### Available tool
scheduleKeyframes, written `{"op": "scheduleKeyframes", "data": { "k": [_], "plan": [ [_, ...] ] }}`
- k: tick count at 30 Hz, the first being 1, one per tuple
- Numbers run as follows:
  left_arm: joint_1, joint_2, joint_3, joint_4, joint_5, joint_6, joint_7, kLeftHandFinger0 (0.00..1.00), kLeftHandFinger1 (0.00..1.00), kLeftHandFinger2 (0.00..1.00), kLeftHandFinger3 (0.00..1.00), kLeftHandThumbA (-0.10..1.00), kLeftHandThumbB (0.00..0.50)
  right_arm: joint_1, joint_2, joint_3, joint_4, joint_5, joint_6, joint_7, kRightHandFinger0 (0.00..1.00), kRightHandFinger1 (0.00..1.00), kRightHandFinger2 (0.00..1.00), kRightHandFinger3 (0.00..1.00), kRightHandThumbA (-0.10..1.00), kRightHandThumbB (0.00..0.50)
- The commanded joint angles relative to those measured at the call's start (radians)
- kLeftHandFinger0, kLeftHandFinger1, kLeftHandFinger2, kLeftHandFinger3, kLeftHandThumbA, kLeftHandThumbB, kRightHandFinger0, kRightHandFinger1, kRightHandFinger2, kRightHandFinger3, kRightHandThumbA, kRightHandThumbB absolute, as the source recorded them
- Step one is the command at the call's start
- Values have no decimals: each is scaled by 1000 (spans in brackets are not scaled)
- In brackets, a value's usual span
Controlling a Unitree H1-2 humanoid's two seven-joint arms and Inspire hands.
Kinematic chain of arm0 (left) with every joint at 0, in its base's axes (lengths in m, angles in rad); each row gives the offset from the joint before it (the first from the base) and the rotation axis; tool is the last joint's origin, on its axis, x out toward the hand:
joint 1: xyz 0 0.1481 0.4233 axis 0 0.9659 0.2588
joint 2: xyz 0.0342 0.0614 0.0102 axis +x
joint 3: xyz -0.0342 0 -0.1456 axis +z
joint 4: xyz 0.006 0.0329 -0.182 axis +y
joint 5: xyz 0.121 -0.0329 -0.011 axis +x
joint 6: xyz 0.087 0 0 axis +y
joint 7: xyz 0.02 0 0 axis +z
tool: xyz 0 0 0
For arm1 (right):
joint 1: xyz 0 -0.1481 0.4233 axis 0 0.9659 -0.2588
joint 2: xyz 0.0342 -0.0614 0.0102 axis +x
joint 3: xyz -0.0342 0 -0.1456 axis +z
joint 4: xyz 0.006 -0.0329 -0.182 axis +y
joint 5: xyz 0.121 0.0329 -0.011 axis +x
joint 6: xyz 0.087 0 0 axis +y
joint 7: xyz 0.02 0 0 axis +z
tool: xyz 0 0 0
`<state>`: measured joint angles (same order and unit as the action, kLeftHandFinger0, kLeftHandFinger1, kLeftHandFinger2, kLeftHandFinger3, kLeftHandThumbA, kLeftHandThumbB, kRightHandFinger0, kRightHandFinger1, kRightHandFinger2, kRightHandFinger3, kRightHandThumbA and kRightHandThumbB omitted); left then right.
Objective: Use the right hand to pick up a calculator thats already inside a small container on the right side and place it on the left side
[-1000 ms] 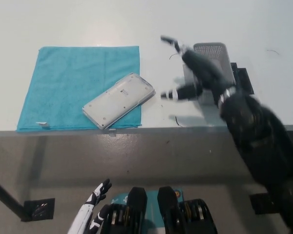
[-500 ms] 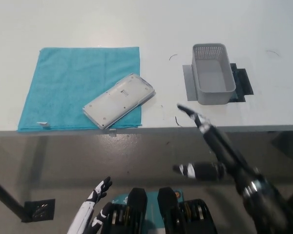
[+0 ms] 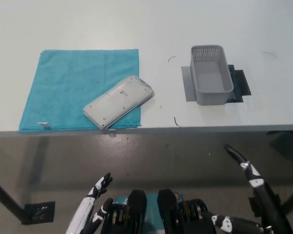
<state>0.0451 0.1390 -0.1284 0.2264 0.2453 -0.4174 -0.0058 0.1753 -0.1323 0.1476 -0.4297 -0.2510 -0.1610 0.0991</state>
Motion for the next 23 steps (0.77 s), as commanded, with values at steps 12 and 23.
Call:
{"op": "scheduleKeyframes", "data": {
  "k": [12, 23],
  "plan": [
    [-25, -5, 17, -10, -14, -53, 39, 1000, 1000, 1000, 1000, 993, 9, -125, 58, -178, 556, 241, -261, -54, 1000, 1000, 1000, 1000, 1000, 248],
    [-28, -4, 12, -6, -21, -53, 47, 1000, 1000, 1000, 1000, 972, 4, -175, 24, -152, 639, 210, -203, -14, 1000, 1000, 1000, 1000, 1000, 192]
  ]
}}
